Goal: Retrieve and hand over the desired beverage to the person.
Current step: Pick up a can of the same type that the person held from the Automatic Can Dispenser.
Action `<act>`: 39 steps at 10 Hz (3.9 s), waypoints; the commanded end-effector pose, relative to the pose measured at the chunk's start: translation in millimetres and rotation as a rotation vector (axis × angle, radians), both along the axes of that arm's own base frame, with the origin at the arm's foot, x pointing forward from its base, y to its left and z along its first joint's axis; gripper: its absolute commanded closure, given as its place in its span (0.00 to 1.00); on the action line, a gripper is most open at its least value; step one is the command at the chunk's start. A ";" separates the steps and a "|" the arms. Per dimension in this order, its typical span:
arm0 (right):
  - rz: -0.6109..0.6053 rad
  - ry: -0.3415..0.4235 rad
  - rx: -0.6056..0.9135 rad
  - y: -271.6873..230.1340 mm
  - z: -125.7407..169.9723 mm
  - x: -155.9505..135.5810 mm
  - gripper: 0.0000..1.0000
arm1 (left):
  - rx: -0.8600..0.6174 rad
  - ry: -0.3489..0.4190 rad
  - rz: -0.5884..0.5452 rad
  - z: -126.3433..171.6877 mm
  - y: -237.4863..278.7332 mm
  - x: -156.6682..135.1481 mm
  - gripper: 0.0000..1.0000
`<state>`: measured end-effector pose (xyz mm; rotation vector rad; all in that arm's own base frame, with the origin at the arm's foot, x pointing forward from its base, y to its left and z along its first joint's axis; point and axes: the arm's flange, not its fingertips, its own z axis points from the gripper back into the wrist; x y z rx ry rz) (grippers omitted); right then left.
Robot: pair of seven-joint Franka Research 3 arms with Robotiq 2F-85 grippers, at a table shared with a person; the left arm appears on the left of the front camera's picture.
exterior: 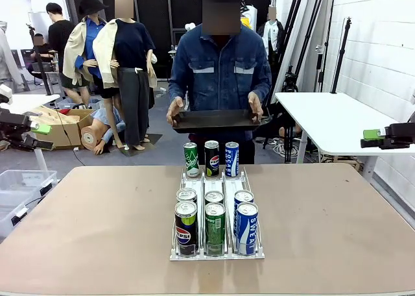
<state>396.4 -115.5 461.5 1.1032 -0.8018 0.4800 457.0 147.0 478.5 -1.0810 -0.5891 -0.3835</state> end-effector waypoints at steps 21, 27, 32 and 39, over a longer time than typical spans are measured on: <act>0.005 0.006 -0.005 -0.6 0.3 -0.5 0.00 | 0.002 0.005 0.009 1.5 0.2 0.2 0.00; 0.005 0.006 -0.005 -0.6 0.3 -0.5 0.00 | 0.002 0.005 0.009 1.5 0.2 0.2 0.00; 0.005 0.006 -0.005 -0.6 0.3 -0.5 0.00 | 0.002 0.005 0.009 1.5 0.2 0.2 0.00; 0.005 0.006 -0.005 -0.6 0.3 -0.5 0.00 | 0.002 0.005 0.009 1.5 0.2 0.2 0.00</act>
